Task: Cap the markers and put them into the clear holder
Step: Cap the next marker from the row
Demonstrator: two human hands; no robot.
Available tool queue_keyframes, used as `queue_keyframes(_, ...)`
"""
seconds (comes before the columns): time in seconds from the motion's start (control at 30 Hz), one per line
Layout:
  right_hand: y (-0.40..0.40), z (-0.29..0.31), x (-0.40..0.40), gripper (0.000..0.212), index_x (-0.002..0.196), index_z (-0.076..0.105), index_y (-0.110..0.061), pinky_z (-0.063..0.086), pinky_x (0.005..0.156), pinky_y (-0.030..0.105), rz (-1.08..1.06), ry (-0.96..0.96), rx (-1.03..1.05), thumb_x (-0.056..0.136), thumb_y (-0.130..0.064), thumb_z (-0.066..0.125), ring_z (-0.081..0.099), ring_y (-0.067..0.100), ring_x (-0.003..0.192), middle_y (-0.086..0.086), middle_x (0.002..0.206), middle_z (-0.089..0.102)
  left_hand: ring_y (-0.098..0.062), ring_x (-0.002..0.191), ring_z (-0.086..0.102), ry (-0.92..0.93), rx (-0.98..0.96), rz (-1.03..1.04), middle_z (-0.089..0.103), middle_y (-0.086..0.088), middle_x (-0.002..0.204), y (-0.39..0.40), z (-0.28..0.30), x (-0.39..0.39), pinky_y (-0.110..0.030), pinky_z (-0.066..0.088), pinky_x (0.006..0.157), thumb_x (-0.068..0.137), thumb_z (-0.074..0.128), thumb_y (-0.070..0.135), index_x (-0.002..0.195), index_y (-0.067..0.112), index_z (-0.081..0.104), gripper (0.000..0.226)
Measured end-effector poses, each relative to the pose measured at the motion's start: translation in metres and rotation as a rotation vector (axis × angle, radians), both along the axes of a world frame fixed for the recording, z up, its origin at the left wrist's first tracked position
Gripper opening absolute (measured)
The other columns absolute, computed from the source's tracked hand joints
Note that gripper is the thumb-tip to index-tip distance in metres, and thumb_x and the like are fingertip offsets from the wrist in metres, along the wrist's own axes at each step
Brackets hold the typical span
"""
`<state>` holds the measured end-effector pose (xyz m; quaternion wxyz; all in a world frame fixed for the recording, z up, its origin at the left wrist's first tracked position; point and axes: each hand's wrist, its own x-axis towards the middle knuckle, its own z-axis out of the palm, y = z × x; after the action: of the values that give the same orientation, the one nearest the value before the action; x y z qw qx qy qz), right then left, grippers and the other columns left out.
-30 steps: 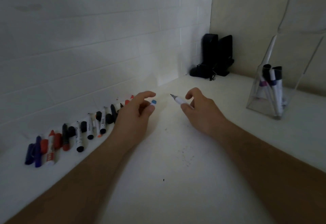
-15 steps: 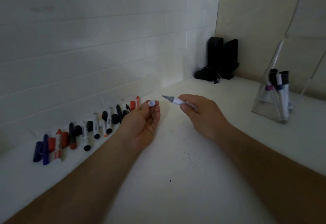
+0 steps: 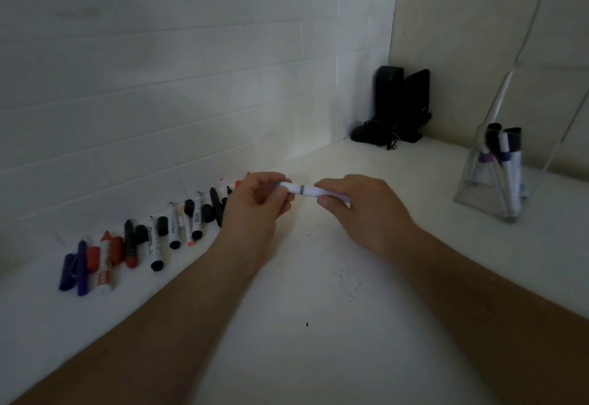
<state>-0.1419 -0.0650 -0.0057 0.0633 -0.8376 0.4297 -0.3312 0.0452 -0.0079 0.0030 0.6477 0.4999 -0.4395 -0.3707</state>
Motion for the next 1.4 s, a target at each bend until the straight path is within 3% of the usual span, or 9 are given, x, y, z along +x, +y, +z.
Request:
queue_keyframes(0.07,0.001,0.002,0.0,0.035,0.126,0.068,-0.034,0.047,0.082,0.029,0.001,-0.003,-0.033,0.099,-0.049,0.053,0.065,0.017,0.093,-0.002,0.102,0.072,-0.013,0.085,0.072,-0.093,-0.036,0.026,0.073,-0.012,0.098,0.001,-0.001,0.0,-0.027,0.059,0.082,0.097,0.058,-0.001,0.11,0.002,0.066,0.016)
queue_keyframes(0.23,0.002,0.007,-0.003,0.046,0.089,0.067,-0.03,0.05,0.066,0.034,-0.002,0.057,-0.131,0.097,-0.064,0.037,0.056,0.009,0.067,-0.007,0.07,0.06,-0.013,0.081,0.073,-0.077,0.025,-0.032,0.073,-0.015,0.096,0.001,-0.002,0.002,-0.025,0.059,0.078,0.098,0.058,0.002,0.109,0.005,0.066,0.014)
queue_keyframes(0.4,0.006,0.011,-0.004,0.045,0.081,0.059,-0.029,0.043,0.058,0.03,-0.047,0.132,-0.193,0.1,-0.063,0.037,0.052,0.01,0.063,-0.006,0.067,0.056,-0.017,0.077,0.073,-0.229,0.04,-0.011,0.075,-0.012,0.088,-0.002,0.0,0.006,-0.022,0.059,0.074,0.097,0.061,0.006,0.106,0.009,0.069,0.013)
queue_keyframes(0.8,-0.001,0.005,-0.005,0.046,0.101,0.067,-0.031,0.052,0.071,0.035,-0.036,0.173,-0.112,0.098,-0.065,0.036,0.062,0.014,0.078,-0.007,0.085,0.068,-0.014,0.074,0.075,-0.424,0.052,-0.009,0.077,0.003,0.076,-0.004,-0.004,0.007,-0.032,0.061,0.078,0.091,0.071,0.018,0.096,0.021,0.071,0.006)
queue_keyframes(0.9,0.006,0.009,-0.001,0.032,0.118,0.061,-0.046,0.04,0.086,0.039,-0.102,0.358,-0.185,0.101,-0.059,0.037,0.06,0.019,0.094,-0.011,0.099,0.071,-0.009,0.071,0.071,-0.474,0.022,-0.013,0.075,0.003,0.075,-0.004,-0.006,0.002,-0.026,0.06,0.073,0.086,0.077,0.028,0.096,0.024,0.073,0.012)
queue_keyframes(1.0,0.017,0.022,0.0,0.033,0.134,0.052,-0.045,0.032,0.083,0.038,-0.068,0.434,-0.15,0.105,-0.049,0.037,0.052,0.022,0.103,-0.009,0.11,0.067,-0.001,0.073,0.066,-0.554,-0.061,0.003,0.072,0.01,0.079,-0.002,-0.008,-0.001,-0.021,0.053,0.072,0.086,0.074,0.036,0.096,0.031,0.071,0.011)
queue_keyframes(1.17,0.022,0.066,-0.035,0.023,0.124,0.059,-0.027,0.04,0.079,0.036,-0.047,0.304,-0.186,0.104,-0.03,0.047,0.046,0.018,0.093,-0.005,0.101,0.055,0.001,0.087,0.064,-0.76,-0.2,-0.119,0.068,0.02,0.102,0.005,-0.006,-0.013,-0.017,0.051,0.077,0.092,0.067,0.033,0.135,0.048,0.045,0.051)
queue_keyframes(1.3,0.025,0.119,-0.095,0.015,0.111,0.062,-0.015,0.04,0.079,0.03,-0.244,-0.035,-0.439,0.101,-0.023,0.054,0.052,0.017,0.089,-0.002,0.102,0.053,0.003,0.092,0.059,-0.936,-0.257,-0.18,0.062,0.025,0.106,0.006,-0.011,-0.018,-0.023,0.051,0.079,0.092,0.065,0.035,0.14,0.048,0.037,0.057)
queue_keyframes(1.4,0.024,0.143,-0.143,0.015,0.111,0.062,-0.014,0.039,0.075,0.029,-0.439,-0.049,-0.434,0.1,-0.022,0.055,0.054,0.018,0.085,-0.001,0.1,0.057,0.003,0.099,0.056,-1.043,-0.252,-0.217,0.059,0.026,0.11,0.005,-0.017,-0.018,-0.027,0.05,0.086,0.093,0.062,0.041,0.139,0.049,0.038,0.053)
